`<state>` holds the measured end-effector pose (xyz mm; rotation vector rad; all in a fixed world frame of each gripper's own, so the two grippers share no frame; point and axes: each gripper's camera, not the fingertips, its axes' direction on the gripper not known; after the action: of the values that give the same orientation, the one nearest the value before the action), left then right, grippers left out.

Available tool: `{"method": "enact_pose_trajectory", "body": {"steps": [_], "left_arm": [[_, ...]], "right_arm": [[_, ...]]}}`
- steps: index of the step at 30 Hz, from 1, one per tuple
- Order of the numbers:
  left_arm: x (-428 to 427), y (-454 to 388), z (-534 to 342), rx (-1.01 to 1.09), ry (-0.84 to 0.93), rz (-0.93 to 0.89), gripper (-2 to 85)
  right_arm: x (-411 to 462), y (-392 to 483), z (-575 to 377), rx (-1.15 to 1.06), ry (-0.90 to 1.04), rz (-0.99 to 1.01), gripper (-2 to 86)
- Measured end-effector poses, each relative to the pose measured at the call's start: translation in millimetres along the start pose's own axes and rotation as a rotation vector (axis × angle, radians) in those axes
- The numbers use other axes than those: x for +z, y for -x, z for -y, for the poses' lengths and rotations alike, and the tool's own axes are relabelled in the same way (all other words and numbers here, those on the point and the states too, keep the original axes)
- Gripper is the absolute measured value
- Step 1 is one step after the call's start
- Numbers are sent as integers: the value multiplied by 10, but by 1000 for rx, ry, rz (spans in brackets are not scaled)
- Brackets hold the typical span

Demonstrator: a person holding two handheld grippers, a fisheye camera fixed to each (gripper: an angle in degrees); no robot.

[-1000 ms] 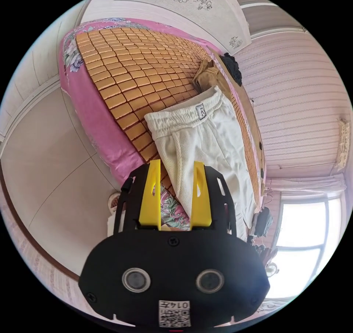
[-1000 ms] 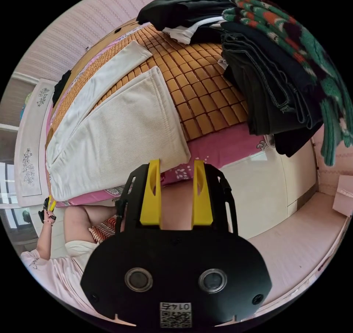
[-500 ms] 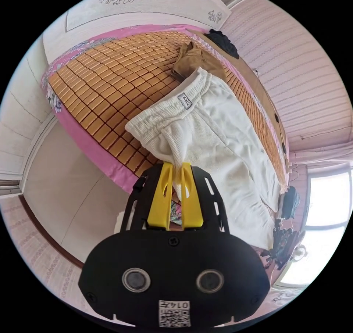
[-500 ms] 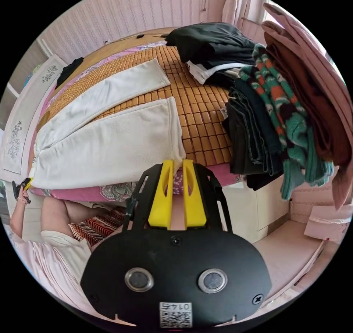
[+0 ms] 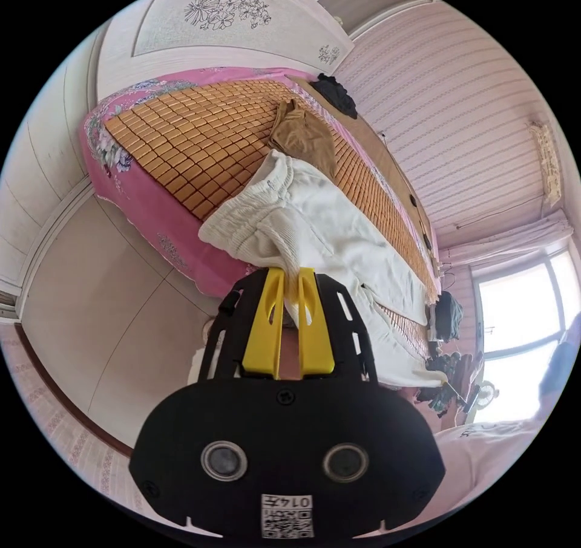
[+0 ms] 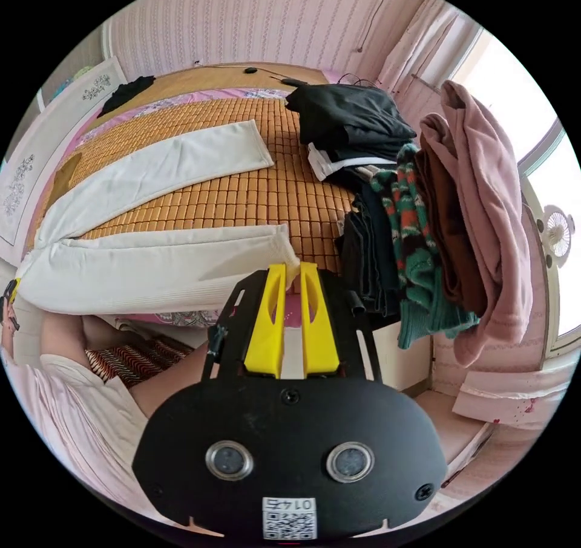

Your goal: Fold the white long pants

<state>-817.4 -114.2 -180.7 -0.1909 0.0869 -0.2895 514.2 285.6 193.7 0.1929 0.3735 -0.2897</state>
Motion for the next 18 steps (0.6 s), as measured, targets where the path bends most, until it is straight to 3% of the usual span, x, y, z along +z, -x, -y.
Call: {"method": "enact_pose_trajectory", "body": {"steps": [7,11,14,18], "left_arm": [[370,-839,881,125,-127,-136,46],[1049,-1284,1402,23,-162,-112,83],[1349,-1518,1364,36,-171,33,92],[1639,-1786,1079,163,-188,71,73]], "right_arm": [[21,-24,1668,-97,-133,36,50],[422,-137,2466,72,-135,85,97],[770,-124,2378,104,-109,115,107],[1419,-212,1891,156,17,148,127]]}}
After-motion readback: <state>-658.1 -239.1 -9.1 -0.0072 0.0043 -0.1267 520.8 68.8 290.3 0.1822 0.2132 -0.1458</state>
